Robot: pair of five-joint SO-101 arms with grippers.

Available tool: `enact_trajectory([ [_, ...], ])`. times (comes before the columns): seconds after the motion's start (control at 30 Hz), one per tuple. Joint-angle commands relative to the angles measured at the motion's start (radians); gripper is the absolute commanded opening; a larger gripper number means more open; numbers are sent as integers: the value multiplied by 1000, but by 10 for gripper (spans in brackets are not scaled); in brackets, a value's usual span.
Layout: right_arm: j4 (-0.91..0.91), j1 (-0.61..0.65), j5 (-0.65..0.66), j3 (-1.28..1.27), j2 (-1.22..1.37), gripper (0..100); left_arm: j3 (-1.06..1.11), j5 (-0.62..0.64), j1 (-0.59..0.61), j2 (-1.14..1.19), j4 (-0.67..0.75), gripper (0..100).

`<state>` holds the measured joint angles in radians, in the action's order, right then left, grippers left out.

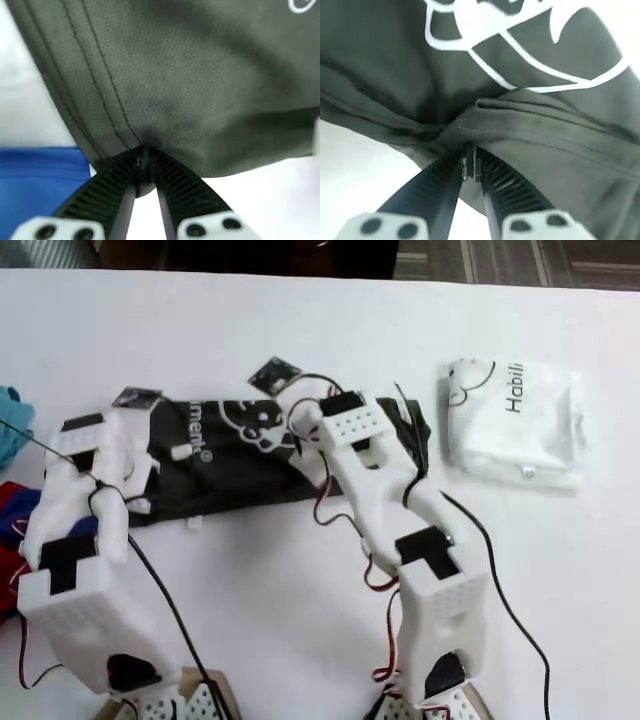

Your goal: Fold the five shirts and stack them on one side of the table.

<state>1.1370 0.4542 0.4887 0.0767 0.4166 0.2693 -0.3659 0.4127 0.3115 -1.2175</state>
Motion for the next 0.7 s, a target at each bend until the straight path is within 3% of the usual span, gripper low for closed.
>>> enact_trajectory([
  [0.0, -8, 1, -2, 2, -110, 20, -67, 20, 3, -80, -69, 25],
  [0.17, 24, -1, -3, 3, -232, 20, -153, 89, -23, -169, -146, 25],
  [0.33, 119, -36, -2, 0, -395, 24, -166, 196, 48, -137, -97, 34],
  [0.53, 282, -140, 2, -2, -529, 25, -352, 265, 92, 69, -68, 262],
  [0.67, 364, -222, 2, -3, -584, 25, -602, 331, 86, 253, -157, 257],
])
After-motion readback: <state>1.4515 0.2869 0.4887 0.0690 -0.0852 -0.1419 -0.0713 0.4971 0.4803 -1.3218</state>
